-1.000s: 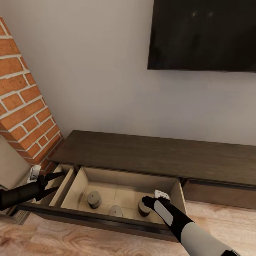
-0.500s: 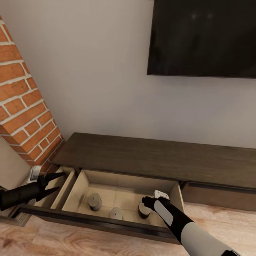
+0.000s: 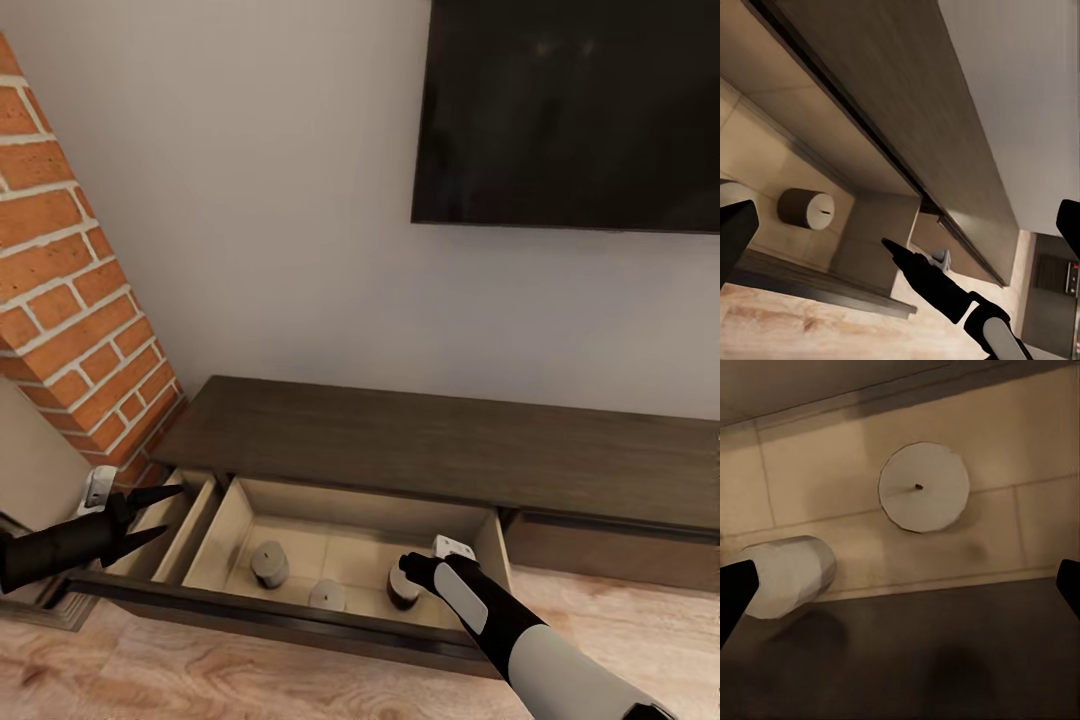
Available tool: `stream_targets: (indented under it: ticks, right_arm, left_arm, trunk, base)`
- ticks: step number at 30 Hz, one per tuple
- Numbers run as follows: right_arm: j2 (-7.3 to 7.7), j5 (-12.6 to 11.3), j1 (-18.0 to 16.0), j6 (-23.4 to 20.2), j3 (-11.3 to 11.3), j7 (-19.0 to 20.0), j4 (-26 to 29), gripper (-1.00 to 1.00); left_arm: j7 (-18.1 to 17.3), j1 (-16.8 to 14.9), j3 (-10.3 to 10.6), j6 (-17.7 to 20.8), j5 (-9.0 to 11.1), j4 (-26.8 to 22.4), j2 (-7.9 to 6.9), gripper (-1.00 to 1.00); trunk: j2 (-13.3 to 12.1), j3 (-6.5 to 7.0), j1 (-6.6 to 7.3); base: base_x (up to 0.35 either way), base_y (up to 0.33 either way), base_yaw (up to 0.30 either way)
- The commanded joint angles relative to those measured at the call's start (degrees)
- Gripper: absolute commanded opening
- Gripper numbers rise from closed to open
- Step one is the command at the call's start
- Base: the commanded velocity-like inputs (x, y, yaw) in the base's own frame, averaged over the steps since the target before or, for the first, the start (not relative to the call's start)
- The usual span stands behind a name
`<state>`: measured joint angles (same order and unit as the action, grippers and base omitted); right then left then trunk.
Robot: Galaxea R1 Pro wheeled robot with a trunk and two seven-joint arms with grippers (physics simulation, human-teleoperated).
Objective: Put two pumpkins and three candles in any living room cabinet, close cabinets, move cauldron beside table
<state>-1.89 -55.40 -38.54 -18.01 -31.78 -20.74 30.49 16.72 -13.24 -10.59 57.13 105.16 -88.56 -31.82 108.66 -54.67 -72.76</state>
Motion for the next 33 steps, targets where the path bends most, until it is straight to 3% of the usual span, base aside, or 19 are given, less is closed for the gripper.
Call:
stream_targets:
  ticks: [1,8,27,33]
  right_arm:
    - [0.05,-0.4,0.0,-0.1,-0.3,-0.5,0.1,1.0]
    - [0.05,-0.4,0.0,0.0,-0.3,-0.5,0.1,1.0]
    - [-0.03,-0.4,0.0,0.0,-0.2,-0.5,0.0,1.0]
    - [-0.04,-0.4,0.0,0.0,-0.2,-0.5,0.0,1.0]
  left_arm:
    - [0.6,0.0,0.0,0.2,0.6,0.0,0.0,1.0]
    - [0.6,0.0,0.0,0.2,0.6,0.0,0.0,1.0]
    - [0.6,0.0,0.0,0.2,0.6,-0.1,0.0,1.0]
    - [0.6,0.0,0.0,0.2,0.6,-0.1,0.0,1.0]
  trunk:
    - [-0.4,0.14,0.24]
    - [-3.2,1.4,1.77]
    - [-10.8,4.81,5.95]
    - [-13.2,5.88,7.26]
  base:
    - [-0.134,0.0,0.0]
    - [-0.171,0.0,0.0]
    - [-0.009,0.0,0.0]
    - [-0.235,0.0,0.0]
